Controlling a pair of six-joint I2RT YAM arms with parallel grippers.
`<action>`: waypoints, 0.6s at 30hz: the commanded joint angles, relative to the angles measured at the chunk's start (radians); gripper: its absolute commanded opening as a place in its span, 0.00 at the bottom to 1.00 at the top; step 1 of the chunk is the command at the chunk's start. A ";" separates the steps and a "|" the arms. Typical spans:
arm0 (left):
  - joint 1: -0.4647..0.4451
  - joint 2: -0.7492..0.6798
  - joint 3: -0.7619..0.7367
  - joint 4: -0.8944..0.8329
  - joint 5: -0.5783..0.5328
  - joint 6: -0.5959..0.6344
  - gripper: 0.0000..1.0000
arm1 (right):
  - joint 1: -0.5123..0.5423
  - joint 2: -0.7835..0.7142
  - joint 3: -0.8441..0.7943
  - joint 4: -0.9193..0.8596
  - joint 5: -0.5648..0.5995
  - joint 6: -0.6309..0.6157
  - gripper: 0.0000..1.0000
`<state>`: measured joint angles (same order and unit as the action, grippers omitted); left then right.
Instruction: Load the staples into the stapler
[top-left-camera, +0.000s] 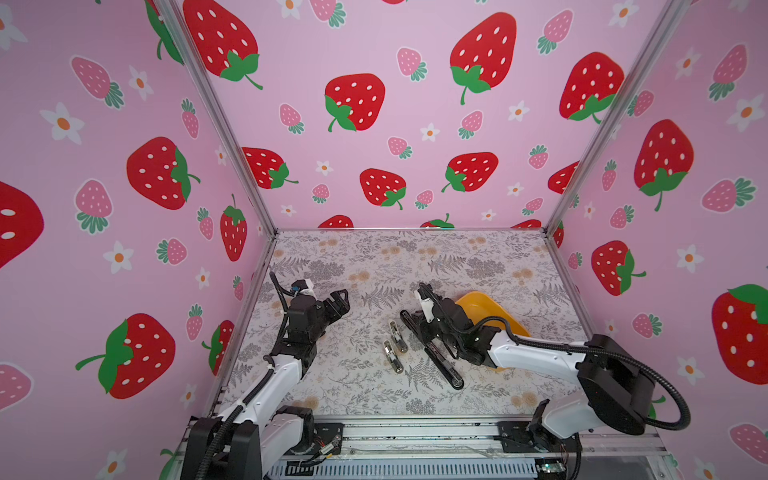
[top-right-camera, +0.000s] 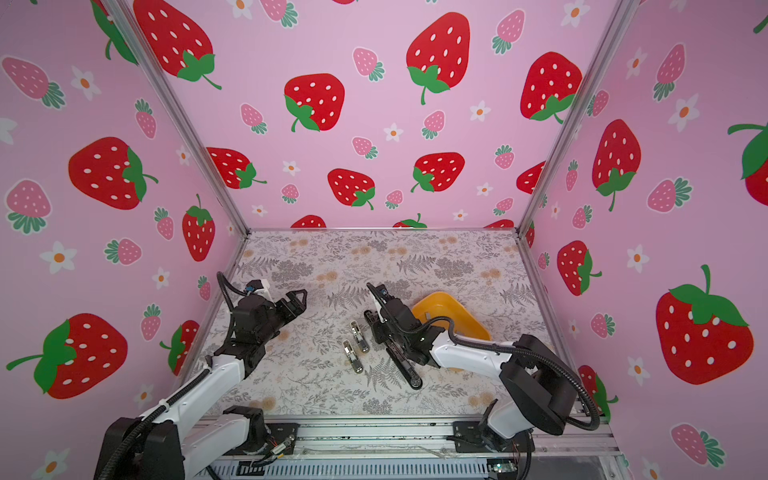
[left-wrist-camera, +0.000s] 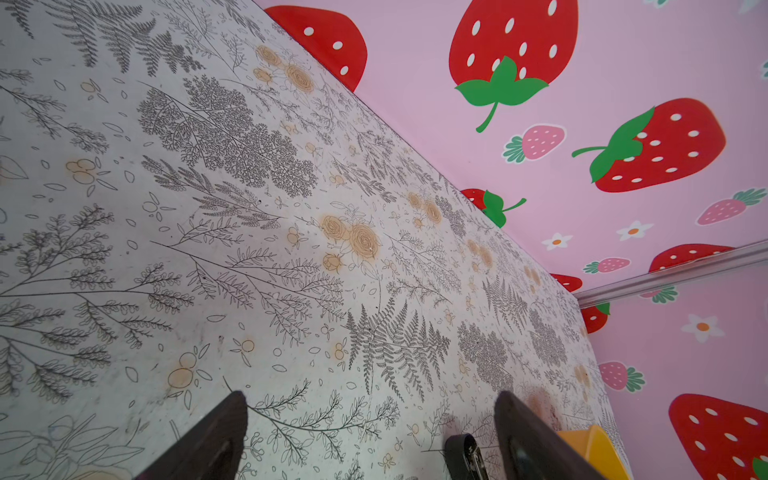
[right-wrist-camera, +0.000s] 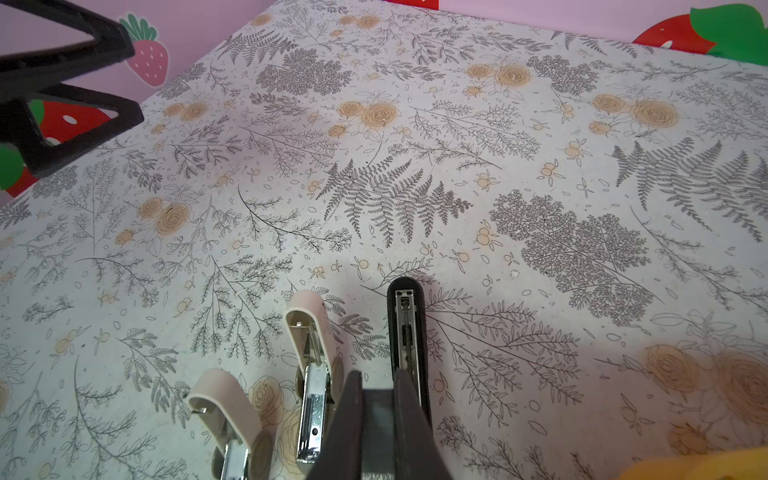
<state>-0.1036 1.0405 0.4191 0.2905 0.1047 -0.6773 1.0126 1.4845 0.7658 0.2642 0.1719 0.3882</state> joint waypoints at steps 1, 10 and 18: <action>0.005 -0.018 -0.009 0.043 -0.020 0.006 0.94 | 0.006 0.004 -0.002 0.020 0.022 -0.006 0.03; 0.004 0.050 0.015 0.046 -0.006 0.006 0.94 | 0.021 0.006 -0.013 0.021 0.009 0.055 0.03; -0.002 0.106 0.035 0.055 0.053 0.003 0.94 | 0.071 0.051 0.006 0.013 0.029 0.100 0.03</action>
<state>-0.1040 1.1336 0.4122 0.3180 0.1181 -0.6769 1.0702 1.5116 0.7658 0.2699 0.1791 0.4534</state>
